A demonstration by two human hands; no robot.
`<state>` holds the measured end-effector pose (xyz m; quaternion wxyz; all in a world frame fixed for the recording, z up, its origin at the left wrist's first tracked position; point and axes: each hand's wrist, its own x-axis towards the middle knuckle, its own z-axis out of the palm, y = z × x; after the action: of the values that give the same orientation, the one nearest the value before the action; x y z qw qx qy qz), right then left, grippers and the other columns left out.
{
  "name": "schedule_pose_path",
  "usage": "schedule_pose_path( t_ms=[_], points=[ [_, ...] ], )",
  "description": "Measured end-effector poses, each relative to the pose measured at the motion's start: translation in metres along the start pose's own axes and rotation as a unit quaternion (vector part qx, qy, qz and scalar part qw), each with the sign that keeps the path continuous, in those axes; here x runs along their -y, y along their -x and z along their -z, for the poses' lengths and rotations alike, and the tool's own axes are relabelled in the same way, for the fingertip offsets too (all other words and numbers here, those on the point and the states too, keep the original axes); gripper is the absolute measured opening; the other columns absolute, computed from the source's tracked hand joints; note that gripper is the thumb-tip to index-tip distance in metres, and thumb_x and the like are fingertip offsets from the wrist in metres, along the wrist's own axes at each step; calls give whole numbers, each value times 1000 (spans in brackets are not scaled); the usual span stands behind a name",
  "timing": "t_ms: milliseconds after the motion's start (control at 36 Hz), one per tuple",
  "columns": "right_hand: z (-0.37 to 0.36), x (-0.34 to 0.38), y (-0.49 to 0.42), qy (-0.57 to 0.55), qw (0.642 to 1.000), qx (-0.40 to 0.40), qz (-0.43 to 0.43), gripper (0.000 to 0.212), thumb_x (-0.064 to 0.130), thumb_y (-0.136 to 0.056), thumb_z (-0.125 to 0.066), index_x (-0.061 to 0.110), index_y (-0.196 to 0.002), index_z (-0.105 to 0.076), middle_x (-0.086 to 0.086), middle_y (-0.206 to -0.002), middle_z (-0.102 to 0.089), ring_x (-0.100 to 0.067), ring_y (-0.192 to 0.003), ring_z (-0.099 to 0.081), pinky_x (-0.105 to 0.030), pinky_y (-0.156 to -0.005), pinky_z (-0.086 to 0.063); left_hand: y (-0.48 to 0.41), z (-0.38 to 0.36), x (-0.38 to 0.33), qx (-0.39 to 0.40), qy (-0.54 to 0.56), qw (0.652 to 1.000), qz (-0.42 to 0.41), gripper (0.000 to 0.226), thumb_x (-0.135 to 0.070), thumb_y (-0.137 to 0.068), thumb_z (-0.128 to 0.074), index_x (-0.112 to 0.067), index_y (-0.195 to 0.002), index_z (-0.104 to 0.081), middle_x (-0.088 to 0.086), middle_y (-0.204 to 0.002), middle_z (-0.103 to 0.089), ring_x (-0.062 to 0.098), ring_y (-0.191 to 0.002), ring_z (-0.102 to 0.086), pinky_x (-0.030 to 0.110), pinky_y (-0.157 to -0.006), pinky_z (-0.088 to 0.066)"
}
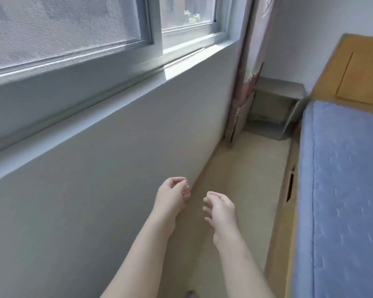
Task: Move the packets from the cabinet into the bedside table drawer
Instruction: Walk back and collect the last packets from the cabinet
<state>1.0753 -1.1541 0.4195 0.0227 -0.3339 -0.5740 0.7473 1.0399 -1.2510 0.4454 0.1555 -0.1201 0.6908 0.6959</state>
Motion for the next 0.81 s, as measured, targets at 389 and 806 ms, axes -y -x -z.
schedule_pose_path(
  t_ms=[389,806],
  points=[
    [6,148,-258,-32,997,-75,2,15,16,-93,-50,22,-81,-54,1,-87,-56,-18,-85,-51,-28,-74,-41,-245,-153,-105,86,-57,995,-11,11,-22,-97,-47,-21,-101,-57,-5,-90,-62,8,-79,-60,24,-72,-45],
    [38,302,-507,-39,984,-174,27,15,15,-93,-49,23,-83,-56,-5,-104,-63,-27,-108,-58,-42,-96,-45,-499,-341,-209,202,-82,975,-37,18,-14,-94,-44,-20,-78,-49,2,-83,-50,18,-77,-44,23,-61,-34]
  ],
)
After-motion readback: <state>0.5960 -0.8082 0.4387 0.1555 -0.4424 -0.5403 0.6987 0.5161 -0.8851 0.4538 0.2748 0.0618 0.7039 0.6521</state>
